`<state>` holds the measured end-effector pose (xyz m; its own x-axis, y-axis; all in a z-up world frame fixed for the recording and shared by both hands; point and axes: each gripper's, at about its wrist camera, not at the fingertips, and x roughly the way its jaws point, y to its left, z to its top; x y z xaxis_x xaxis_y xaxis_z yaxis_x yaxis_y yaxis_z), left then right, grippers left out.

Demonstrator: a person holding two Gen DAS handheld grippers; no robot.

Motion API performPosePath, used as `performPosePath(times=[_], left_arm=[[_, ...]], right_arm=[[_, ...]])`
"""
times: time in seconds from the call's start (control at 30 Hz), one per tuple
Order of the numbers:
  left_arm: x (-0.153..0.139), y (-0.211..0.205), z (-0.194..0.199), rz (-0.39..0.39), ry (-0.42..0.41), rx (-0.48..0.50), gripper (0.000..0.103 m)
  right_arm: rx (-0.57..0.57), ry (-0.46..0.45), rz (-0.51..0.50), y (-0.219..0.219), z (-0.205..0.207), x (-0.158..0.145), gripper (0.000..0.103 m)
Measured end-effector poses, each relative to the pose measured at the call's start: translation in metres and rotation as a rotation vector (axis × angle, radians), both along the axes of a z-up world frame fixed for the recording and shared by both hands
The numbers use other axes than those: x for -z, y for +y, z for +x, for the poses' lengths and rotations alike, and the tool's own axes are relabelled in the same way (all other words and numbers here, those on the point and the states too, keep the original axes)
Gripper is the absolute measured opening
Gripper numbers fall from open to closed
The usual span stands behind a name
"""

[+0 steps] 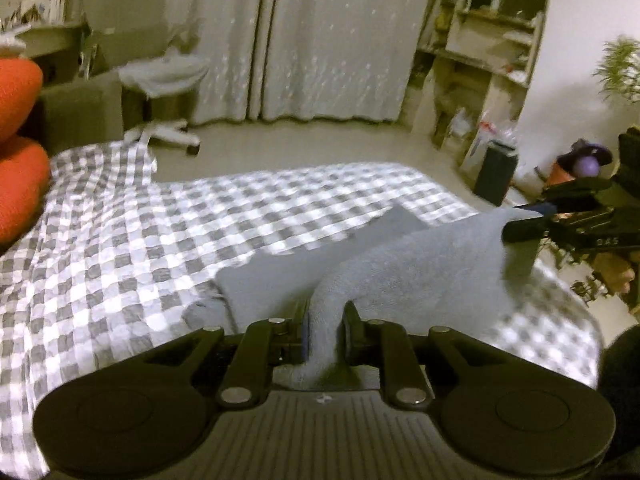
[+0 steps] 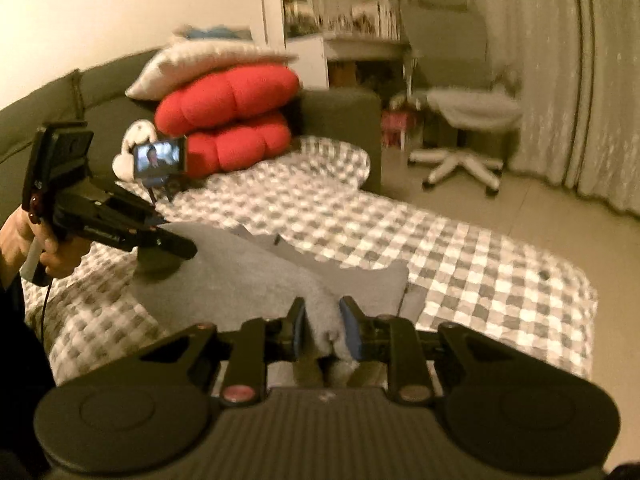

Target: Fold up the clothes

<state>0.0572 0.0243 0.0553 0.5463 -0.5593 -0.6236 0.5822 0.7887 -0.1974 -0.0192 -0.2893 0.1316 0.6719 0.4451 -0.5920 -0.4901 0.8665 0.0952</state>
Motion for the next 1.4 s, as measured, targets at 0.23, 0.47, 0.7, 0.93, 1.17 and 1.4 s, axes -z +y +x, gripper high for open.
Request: performPosePath(times=[0.23, 0.47, 0.7, 0.93, 1.17, 1.4], left_arm=[[0.030, 0.020, 0.034, -0.135, 0.111, -0.028, 0.026], [0.032, 0.038, 0.031, -0.258, 0.129, -0.047, 0.026], [0.031, 0.051, 0.016, -0.265, 0.106, -0.060, 0.026], [0.034, 0.057, 0.015, -0.290, 0.139, -0.110, 0.025], [0.037, 0.066, 0.015, -0.302, 0.166, -0.161, 0.025], [0.039, 0.044, 0.015, -0.215, 0.149, -0.179, 0.015]], right_arm=[[0.060, 0.152, 0.055, -0.012, 0.056, 0.034, 0.026], [0.105, 0.190, 0.186, -0.034, 0.057, 0.044, 0.039], [0.071, 0.152, 0.193, -0.040, 0.037, 0.039, 0.031], [0.086, 0.137, 0.193, -0.037, 0.035, 0.037, 0.024], [0.108, 0.169, 0.195, -0.037, 0.037, 0.042, 0.035], [0.120, 0.147, 0.164, -0.032, 0.034, 0.043, 0.020]])
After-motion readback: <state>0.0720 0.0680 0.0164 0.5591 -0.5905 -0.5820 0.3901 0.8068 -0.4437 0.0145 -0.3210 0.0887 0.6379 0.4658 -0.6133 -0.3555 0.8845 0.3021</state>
